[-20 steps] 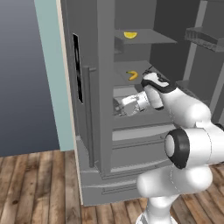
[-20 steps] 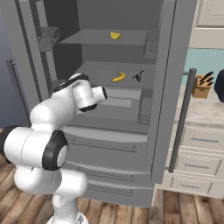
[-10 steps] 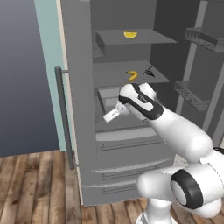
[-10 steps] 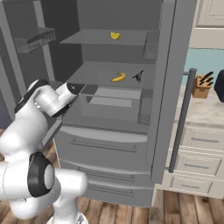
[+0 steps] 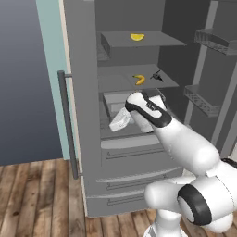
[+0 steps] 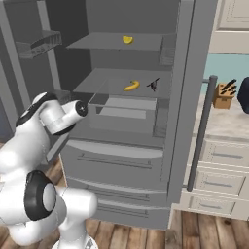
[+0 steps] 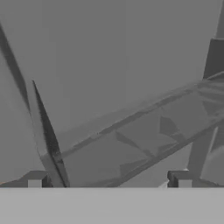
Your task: Open the fridge, remove the banana, lemon wedge, and fish, and place them on any counter.
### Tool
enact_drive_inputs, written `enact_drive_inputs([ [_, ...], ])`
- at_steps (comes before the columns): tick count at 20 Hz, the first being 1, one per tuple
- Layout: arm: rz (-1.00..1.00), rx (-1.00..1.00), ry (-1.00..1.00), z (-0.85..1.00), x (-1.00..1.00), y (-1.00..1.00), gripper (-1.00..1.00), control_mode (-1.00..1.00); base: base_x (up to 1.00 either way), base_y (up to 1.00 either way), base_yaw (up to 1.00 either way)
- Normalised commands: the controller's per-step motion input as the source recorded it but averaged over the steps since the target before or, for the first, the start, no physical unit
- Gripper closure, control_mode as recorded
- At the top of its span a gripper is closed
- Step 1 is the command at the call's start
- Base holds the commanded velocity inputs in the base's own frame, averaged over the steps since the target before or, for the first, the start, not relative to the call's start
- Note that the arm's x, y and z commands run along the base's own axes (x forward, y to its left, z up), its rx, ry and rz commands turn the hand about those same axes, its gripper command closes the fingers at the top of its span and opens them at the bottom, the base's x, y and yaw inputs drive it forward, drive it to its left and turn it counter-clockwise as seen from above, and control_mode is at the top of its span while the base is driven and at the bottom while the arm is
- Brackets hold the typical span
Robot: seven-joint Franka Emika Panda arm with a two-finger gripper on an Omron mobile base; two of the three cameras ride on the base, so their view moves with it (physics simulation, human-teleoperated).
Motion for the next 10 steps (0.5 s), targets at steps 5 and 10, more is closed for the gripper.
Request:
enact_drive_inputs([
  [5, 0.00, 0.00, -0.01, 0.30, -0.11, 0.74, -1.00, -1.00, 0.00, 0.00, 0.00],
  [10, -0.15, -0.01, -0.04, 0.42, -0.87, 0.09, -1.00, -1.00, 0.00, 0.00, 0.00],
])
